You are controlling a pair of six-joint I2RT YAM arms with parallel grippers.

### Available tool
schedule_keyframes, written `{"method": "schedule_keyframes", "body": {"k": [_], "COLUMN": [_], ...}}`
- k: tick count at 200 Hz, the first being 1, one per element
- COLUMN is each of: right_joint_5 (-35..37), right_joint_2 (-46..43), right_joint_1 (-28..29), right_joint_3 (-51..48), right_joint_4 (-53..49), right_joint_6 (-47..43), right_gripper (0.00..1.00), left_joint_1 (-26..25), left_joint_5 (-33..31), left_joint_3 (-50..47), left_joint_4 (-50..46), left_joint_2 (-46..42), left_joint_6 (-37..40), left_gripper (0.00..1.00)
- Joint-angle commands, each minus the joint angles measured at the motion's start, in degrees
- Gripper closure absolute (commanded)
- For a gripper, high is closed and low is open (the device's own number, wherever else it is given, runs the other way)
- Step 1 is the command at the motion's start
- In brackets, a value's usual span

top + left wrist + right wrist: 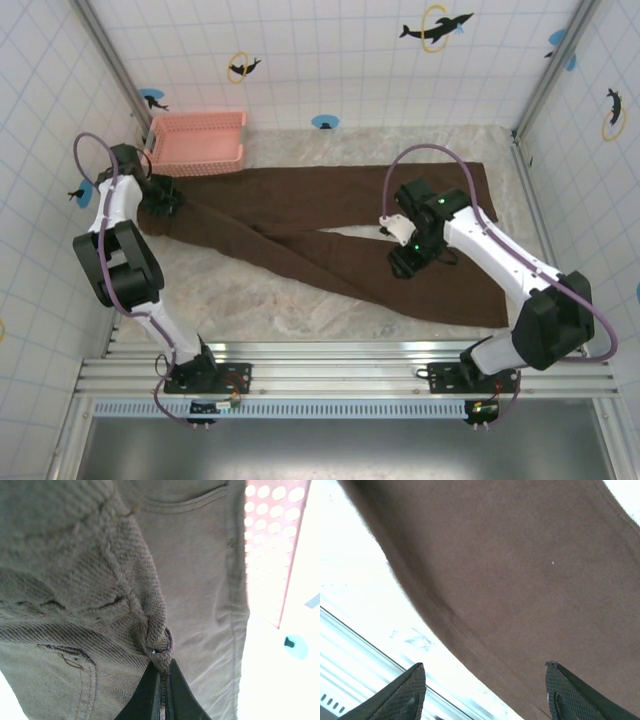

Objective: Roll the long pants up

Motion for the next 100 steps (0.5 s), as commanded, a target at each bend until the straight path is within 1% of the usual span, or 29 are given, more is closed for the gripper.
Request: {"method": "schedule_keyframes", "body": {"k": [1,19,49,74,100], "right_joint_5": [2.22,3.15,5.58,6.47,8.11], "right_joint_2": [0.55,1.54,3.91,8.90,10.80], "right_joint_1": [4.03,5.88,7.11,7.54,8.59], "right_joint_3": [-0.92,-2.95,-3.95,-1.35,-1.20], "right_joint_4": [-2.54,-1.27,1.32,-1.96,-3.02], "right_joint_6": [0.96,2.52,4.73,4.68,5.73], "right_gripper": [0.33,0.34,0.34,0.36,0.37], "left_joint_1": [-0.03,0.06,0.04,0.31,0.33], "left_joint_5": [0.46,1.22,1.95,1.71,2.17], "left_joint_3": [2.21,1.53,1.31,0.82,0.91], "left_joint_4": [2.64,4.58,4.70,4.87,5.22], "left_joint_2": [0.78,1.27,1.77,1.36,1.61], "left_joint_6": [-3.78,-5.42,-5.48,-5.39,-5.47], "left_gripper": [1.00,1.00,1.00,1.00,1.00]}}
